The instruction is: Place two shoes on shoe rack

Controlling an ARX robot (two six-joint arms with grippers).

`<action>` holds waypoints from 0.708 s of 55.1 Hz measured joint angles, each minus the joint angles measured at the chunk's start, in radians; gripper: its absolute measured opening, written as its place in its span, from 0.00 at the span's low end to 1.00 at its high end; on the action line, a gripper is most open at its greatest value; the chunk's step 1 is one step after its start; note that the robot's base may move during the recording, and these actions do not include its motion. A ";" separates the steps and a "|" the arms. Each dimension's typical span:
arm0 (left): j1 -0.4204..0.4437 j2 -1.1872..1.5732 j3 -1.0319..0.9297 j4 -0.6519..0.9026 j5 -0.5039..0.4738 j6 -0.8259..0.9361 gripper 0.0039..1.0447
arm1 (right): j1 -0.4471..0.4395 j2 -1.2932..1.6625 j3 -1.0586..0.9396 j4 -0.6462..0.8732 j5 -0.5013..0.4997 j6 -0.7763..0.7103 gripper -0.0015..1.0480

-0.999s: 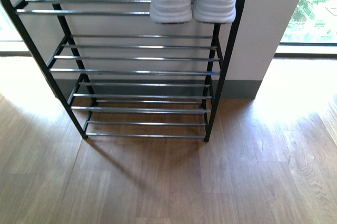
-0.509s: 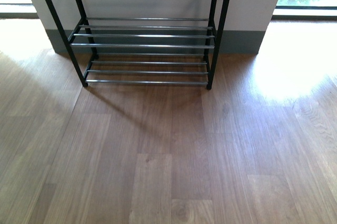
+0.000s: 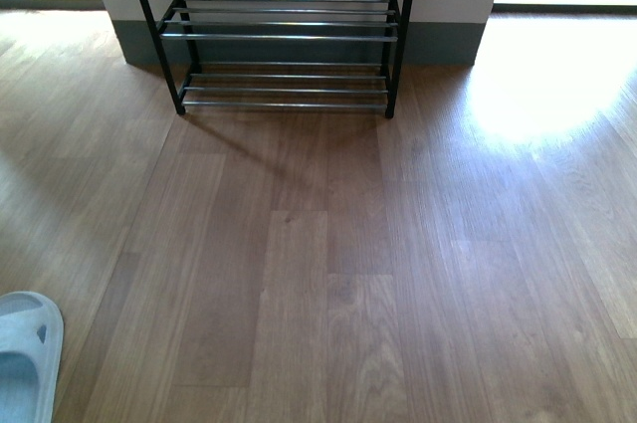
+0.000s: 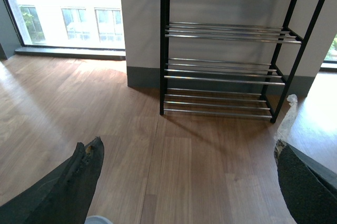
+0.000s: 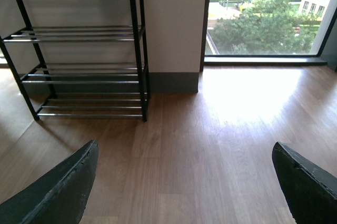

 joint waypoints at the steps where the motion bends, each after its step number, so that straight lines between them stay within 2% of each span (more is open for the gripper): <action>1: 0.000 0.000 0.000 0.000 0.000 0.000 0.91 | 0.000 0.000 0.000 0.000 0.000 0.000 0.91; 39: 0.000 0.000 0.000 0.000 0.001 0.000 0.91 | 0.000 0.000 0.000 0.000 0.001 0.000 0.91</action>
